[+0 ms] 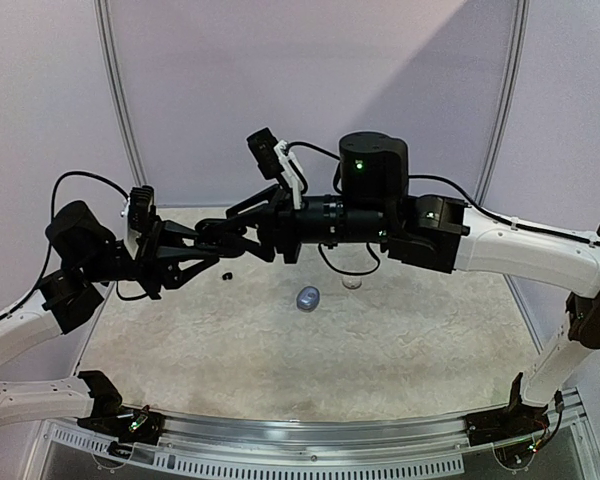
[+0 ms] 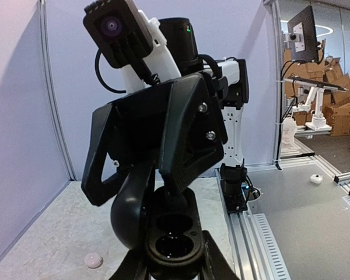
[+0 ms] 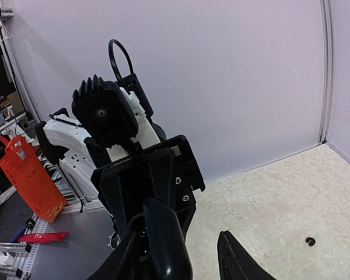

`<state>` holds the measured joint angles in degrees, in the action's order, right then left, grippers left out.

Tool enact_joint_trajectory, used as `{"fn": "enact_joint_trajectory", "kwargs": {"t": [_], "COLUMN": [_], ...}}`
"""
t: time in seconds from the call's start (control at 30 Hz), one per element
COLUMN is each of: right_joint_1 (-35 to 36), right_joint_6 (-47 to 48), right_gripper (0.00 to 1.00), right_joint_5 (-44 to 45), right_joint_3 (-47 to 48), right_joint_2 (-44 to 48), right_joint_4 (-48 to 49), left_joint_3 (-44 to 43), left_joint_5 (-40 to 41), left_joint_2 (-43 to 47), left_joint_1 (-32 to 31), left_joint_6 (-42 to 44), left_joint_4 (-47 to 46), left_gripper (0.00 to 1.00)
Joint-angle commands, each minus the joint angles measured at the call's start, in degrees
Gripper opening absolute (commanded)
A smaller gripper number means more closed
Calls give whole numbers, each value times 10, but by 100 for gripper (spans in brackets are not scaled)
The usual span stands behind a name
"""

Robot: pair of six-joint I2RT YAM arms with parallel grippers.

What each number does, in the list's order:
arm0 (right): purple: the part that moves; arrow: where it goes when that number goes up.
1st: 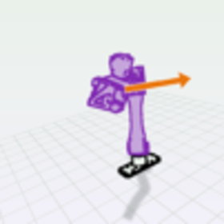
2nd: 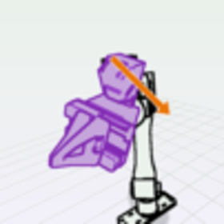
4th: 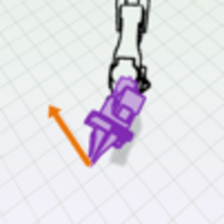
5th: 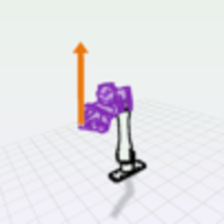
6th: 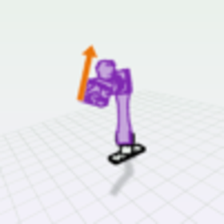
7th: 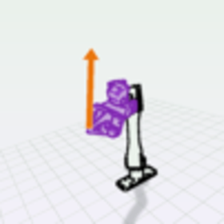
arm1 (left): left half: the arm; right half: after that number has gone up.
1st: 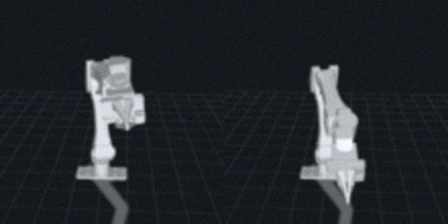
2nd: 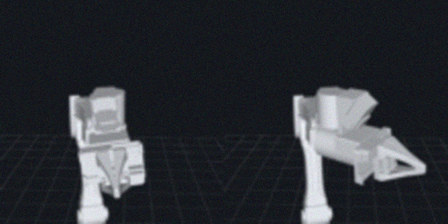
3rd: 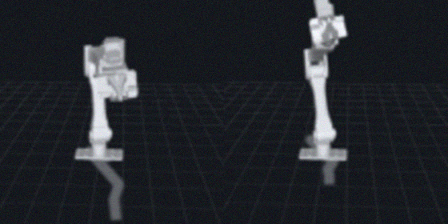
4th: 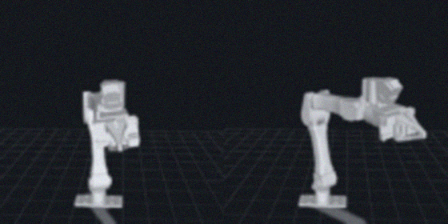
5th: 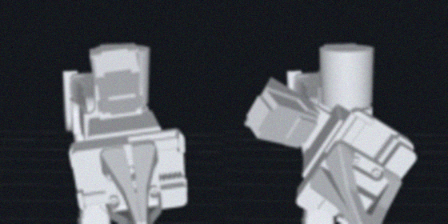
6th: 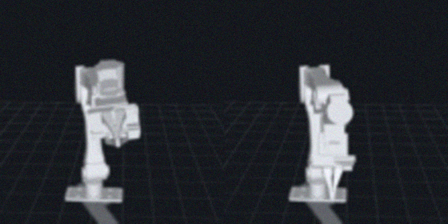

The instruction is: Insert the wireless bluetooth earbuds into the charging case

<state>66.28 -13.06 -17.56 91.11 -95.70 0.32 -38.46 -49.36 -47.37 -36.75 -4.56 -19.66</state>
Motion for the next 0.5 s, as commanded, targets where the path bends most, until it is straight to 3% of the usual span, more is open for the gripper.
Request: {"fn": "enact_joint_trajectory", "kwargs": {"t": [0.0,0.47], "right_joint_1": [-14,-14], "right_joint_6": [-6,14], "right_gripper": [49,34], "right_joint_5": [3,6], "right_joint_3": [13,19], "right_joint_2": [24,25], "right_joint_4": [-35,-90], "left_joint_3": [13,23], "left_joint_5": [-16,-17], "left_joint_2": [2,7], "left_joint_1": [-10,-10], "left_joint_6": [-66,-78], "left_joint_4": [-33,-43], "left_gripper": [0,0]}}
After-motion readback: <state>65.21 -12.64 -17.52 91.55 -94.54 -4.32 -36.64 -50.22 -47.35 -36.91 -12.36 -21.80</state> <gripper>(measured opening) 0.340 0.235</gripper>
